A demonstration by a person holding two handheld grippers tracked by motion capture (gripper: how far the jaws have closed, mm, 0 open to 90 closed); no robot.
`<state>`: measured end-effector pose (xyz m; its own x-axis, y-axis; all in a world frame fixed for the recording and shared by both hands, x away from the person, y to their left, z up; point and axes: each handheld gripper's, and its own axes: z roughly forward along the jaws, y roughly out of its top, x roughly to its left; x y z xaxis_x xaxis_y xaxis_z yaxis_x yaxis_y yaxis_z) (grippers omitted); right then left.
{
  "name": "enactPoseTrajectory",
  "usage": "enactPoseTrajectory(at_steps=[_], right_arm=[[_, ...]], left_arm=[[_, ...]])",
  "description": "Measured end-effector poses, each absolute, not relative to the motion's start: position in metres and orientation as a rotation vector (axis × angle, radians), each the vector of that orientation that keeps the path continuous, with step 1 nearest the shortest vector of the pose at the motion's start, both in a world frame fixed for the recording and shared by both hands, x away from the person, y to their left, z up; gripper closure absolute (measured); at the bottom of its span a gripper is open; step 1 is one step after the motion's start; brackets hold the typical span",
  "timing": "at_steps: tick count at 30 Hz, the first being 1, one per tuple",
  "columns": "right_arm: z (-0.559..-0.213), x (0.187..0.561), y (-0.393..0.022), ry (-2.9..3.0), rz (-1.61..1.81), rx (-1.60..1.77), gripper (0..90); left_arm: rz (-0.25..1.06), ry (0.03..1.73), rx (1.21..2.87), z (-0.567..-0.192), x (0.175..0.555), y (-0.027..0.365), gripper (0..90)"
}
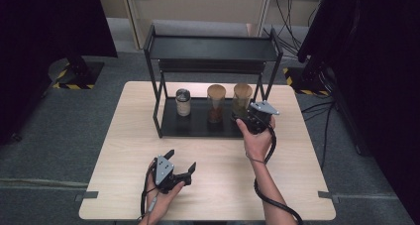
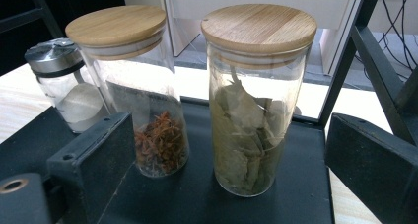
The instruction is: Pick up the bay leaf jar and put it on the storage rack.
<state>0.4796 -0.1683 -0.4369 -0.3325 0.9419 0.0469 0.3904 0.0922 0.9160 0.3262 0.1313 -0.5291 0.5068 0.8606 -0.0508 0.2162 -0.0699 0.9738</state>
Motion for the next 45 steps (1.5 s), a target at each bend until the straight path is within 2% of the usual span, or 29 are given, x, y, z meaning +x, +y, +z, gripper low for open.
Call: enactPoseTrajectory(at_steps=[45], right_arm=[[-0.446,0.437,-0.186,1.829,1.232,1.244,4.2]], left_arm=[[0.692,0.953,1.586,-0.529,0.326,0.131,7.4]])
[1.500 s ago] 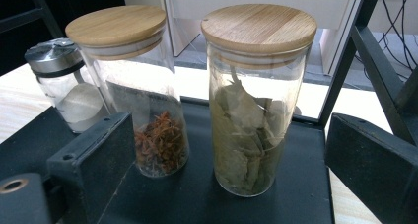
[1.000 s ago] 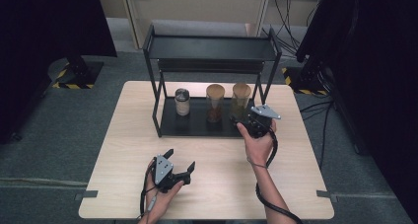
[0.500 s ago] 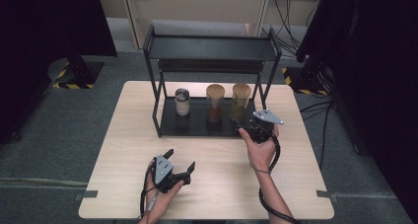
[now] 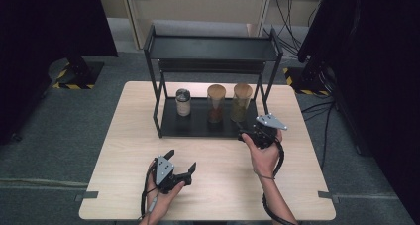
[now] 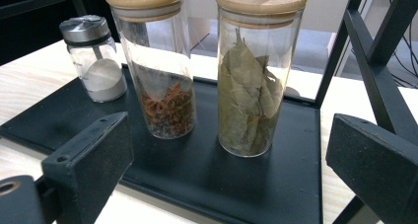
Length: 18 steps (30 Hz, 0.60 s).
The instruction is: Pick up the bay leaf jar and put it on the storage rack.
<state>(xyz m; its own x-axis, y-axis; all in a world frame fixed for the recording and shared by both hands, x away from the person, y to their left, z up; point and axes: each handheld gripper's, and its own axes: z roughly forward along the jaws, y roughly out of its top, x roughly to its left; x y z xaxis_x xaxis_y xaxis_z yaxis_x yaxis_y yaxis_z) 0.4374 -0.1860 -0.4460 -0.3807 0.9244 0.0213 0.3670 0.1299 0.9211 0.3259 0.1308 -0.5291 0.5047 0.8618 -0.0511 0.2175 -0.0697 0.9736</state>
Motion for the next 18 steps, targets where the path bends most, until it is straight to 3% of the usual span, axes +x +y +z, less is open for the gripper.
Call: enactPoseTrajectory(at_steps=[18], right_arm=[[-0.453,0.424,-0.196,1.838,1.224,1.247,3.9]], left_arm=[[0.695,0.95,1.584,-0.529,0.325,0.13,7.5]])
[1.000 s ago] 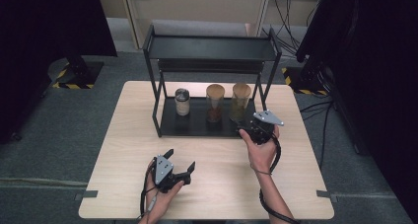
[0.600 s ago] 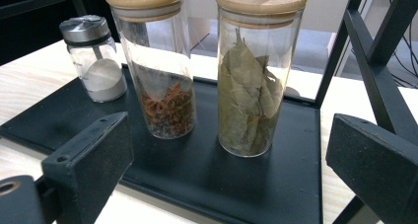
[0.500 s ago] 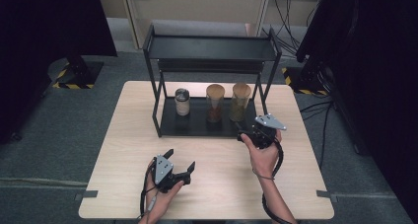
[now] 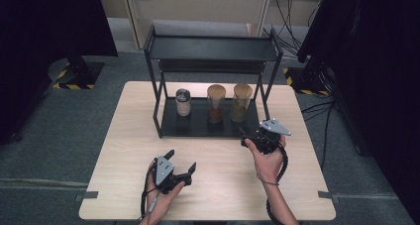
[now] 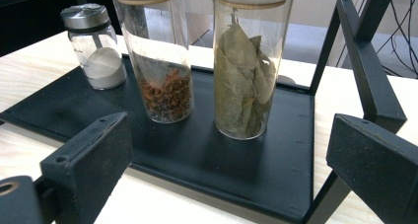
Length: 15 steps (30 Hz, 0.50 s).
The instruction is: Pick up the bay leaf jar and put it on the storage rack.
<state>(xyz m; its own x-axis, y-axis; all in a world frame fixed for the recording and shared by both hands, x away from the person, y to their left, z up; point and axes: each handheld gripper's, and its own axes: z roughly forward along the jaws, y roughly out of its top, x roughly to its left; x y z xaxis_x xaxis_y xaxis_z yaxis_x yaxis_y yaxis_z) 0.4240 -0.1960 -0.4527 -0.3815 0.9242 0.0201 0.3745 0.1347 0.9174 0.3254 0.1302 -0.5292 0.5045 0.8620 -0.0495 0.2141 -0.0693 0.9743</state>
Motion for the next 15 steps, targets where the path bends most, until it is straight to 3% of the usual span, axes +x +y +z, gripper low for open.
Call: enactPoseTrajectory(at_steps=[15], right_arm=[[-0.46,0.413,-0.201,1.847,1.222,1.245,3.9]], left_arm=[[0.696,0.951,1.584,-0.529,0.325,0.13,7.4]])
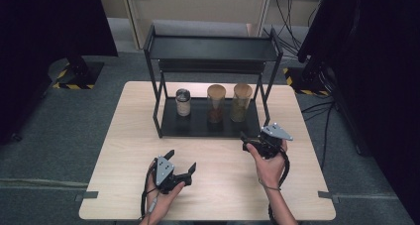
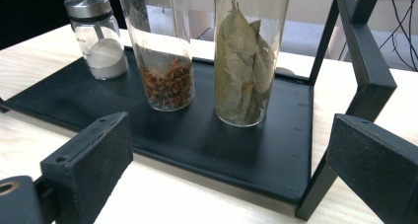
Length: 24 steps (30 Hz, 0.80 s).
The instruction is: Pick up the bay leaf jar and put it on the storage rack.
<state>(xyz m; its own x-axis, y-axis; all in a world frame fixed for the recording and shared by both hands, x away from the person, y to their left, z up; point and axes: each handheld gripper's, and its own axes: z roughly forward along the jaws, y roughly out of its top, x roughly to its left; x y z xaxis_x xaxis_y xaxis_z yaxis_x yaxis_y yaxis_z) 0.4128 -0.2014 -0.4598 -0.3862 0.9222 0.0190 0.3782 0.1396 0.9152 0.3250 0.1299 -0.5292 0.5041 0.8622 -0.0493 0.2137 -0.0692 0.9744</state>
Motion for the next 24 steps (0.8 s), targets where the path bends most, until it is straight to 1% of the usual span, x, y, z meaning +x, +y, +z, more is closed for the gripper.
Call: enactPoseTrajectory(at_steps=[24], right_arm=[[-0.475,0.391,-0.217,1.866,1.209,1.251,3.9]], left_arm=[[0.706,0.945,1.59,-0.529,0.324,0.129,7.8]])
